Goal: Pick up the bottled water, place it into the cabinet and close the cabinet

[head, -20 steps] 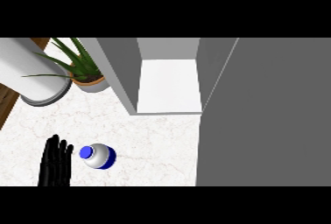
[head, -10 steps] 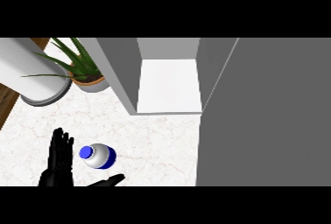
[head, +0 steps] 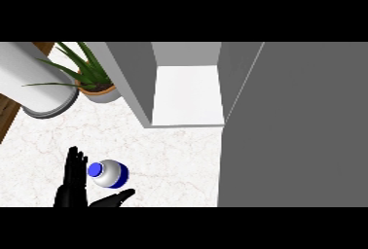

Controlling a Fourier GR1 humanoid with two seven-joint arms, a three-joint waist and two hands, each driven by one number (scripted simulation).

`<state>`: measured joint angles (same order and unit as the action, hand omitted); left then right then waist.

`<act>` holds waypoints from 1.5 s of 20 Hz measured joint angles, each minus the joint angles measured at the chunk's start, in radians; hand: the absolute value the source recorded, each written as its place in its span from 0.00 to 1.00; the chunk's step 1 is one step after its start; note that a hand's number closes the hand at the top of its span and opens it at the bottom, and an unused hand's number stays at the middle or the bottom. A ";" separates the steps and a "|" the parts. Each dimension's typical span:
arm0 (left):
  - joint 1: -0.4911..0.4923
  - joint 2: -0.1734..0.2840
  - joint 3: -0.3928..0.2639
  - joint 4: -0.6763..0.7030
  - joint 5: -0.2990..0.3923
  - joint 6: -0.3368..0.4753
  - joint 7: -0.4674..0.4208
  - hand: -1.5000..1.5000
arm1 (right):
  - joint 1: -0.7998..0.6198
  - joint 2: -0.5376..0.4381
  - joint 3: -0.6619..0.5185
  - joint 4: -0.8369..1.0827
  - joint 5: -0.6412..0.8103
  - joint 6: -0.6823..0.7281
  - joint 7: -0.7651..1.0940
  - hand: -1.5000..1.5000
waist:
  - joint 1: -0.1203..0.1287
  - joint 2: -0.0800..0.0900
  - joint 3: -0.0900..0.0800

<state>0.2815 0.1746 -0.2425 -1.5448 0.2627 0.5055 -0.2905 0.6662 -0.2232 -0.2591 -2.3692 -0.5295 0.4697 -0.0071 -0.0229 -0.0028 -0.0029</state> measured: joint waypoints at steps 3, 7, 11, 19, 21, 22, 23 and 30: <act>-0.027 -0.020 0.036 0.106 0.020 -0.031 -0.062 0.00 | 0.016 -0.011 -0.002 -0.001 -0.012 0.008 -0.004 0.00 | -0.001 0.001 0.000; -0.057 -0.044 0.089 0.233 0.050 -0.079 -0.155 0.00 | 0.048 -0.005 0.001 -0.001 -0.027 0.023 -0.030 0.00 | -0.001 0.001 0.000; -0.089 -0.071 0.127 0.329 0.095 -0.155 -0.231 0.00 | 0.088 -0.012 -0.011 0.000 -0.041 0.045 -0.053 0.00 | -0.001 0.000 0.000; -0.168 -0.094 0.176 0.525 0.157 -0.351 -0.373 0.00 | 0.120 -0.035 -0.035 0.004 -0.069 0.055 -0.080 0.00 | -0.001 0.001 0.000; -0.210 -0.098 0.190 0.588 0.164 -0.386 -0.403 1.00 | 0.116 -0.039 -0.040 0.006 -0.076 0.049 -0.085 0.00 | -0.001 0.002 0.000; -0.213 -0.111 0.195 0.609 0.168 -0.400 -0.430 1.00 | 0.128 -0.039 -0.046 0.008 -0.079 0.061 -0.094 0.00 | -0.001 0.002 0.000; -0.225 -0.114 0.204 0.630 0.178 -0.426 -0.444 1.00 | 0.127 -0.044 -0.049 0.009 -0.082 0.058 -0.093 0.00 | 0.000 0.002 0.000; -0.273 -0.141 0.239 0.696 0.236 -0.554 -0.500 1.00 | 0.128 -0.048 -0.041 0.007 -0.100 0.039 -0.097 0.00 | 0.007 0.002 0.002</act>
<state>0.0086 0.0337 -0.0033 -0.8489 0.4988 -0.0486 -0.7907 0.7938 -0.2714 -0.3005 -2.3624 -0.6294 0.5083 -0.1042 -0.0159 -0.0012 -0.0007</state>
